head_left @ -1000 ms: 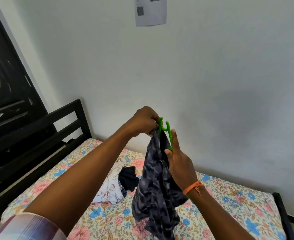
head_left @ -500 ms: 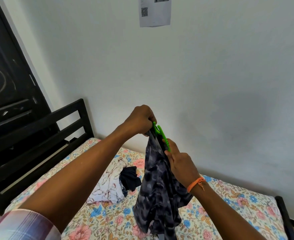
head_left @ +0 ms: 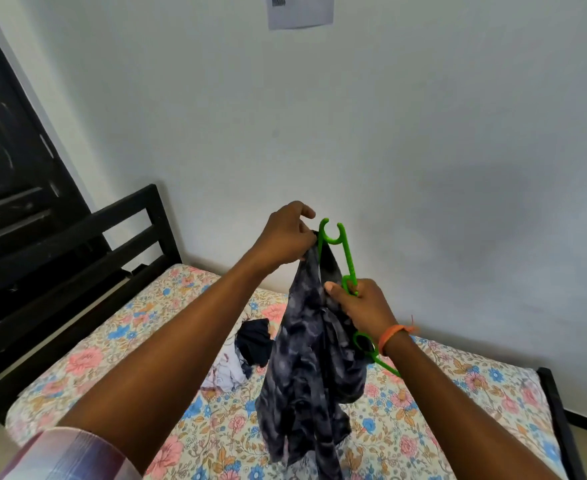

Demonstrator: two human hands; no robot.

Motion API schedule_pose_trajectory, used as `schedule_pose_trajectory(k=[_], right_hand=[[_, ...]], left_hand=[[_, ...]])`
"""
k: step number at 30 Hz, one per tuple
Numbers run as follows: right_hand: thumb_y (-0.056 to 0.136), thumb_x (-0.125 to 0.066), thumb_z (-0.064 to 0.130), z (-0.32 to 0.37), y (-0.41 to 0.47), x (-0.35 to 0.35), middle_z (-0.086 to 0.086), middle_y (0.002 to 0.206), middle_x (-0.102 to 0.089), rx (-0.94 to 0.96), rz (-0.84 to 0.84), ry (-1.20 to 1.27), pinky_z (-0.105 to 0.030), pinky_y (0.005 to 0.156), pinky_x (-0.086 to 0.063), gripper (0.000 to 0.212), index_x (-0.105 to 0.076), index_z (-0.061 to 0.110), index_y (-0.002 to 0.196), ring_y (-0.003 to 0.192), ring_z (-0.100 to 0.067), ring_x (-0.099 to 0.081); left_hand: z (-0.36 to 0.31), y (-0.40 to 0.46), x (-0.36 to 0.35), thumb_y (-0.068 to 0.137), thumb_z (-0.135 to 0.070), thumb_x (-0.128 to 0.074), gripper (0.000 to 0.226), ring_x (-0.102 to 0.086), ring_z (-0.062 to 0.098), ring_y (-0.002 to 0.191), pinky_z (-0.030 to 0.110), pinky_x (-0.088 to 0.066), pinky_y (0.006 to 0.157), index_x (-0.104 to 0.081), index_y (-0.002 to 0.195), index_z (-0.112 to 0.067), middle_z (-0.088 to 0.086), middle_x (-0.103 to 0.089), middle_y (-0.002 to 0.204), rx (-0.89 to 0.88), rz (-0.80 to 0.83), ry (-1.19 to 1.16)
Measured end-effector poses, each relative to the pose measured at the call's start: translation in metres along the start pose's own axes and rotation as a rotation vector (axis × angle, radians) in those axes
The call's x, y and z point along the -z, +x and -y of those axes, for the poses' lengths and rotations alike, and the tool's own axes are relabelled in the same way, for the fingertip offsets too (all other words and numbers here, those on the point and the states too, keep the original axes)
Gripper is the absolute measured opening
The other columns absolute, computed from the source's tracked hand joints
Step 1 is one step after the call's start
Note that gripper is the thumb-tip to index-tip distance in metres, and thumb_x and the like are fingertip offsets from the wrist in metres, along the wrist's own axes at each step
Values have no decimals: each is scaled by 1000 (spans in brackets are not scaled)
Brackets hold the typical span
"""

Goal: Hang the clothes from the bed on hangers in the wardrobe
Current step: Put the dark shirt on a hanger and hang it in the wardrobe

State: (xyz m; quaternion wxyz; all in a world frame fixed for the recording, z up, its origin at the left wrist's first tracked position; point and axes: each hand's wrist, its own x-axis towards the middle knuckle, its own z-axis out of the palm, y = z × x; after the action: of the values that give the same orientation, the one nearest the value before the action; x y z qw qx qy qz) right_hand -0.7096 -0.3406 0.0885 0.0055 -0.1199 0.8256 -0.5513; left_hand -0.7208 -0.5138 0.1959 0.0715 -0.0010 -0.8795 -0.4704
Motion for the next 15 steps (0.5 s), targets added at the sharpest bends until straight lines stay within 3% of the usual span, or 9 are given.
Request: schedule_pose_trajectory(k=[2, 6, 10, 12, 15], right_hand=[[94, -67, 32, 4, 5, 1, 8, 42, -34, -146, -45, 175, -22, 42, -24, 45, -43, 19, 57, 37, -12, -27], [93, -67, 32, 10, 9, 11, 3, 47, -28, -254, -6, 385, -22, 42, -16, 40, -43, 20, 63, 37, -13, -18], [95, -65, 32, 22, 10, 21, 3, 46, -29, -276, 48, 449, -20, 40, -18, 40, -44, 20, 63, 36, -12, -19], [96, -64, 31, 28, 9, 24, 3, 46, -30, -289, 63, 466, -18, 39, -19, 40, -45, 19, 63, 35, -11, -20], [96, -63, 30, 31, 5, 23, 3, 45, -30, -295, 95, 476, -17, 38, -19, 40, -44, 18, 63, 34, -10, -20]], left_hand=[[9, -5, -12, 90, -9, -65, 30, -69, 31, 88, 51, -59, 76, -56, 118, -14, 13, -68, 96, -2, -46, -134], [47, -49, -47, 93, -11, -60, 25, -63, 4, 90, 25, -55, 79, -58, 115, -24, -8, -67, 100, -157, -277, -106], [81, -91, -91, 93, -4, -54, 39, -59, 11, 106, 15, -47, 90, -57, 130, -17, -2, -63, 117, -280, -175, 11], [88, -91, -101, 95, -8, -56, 40, -57, 15, 109, 21, -45, 93, -55, 135, -14, 2, -62, 120, -322, -225, 52], [86, -82, -96, 94, -12, -63, 32, -59, 20, 97, 34, -50, 83, -65, 125, -12, 3, -66, 106, -361, -345, 99]])
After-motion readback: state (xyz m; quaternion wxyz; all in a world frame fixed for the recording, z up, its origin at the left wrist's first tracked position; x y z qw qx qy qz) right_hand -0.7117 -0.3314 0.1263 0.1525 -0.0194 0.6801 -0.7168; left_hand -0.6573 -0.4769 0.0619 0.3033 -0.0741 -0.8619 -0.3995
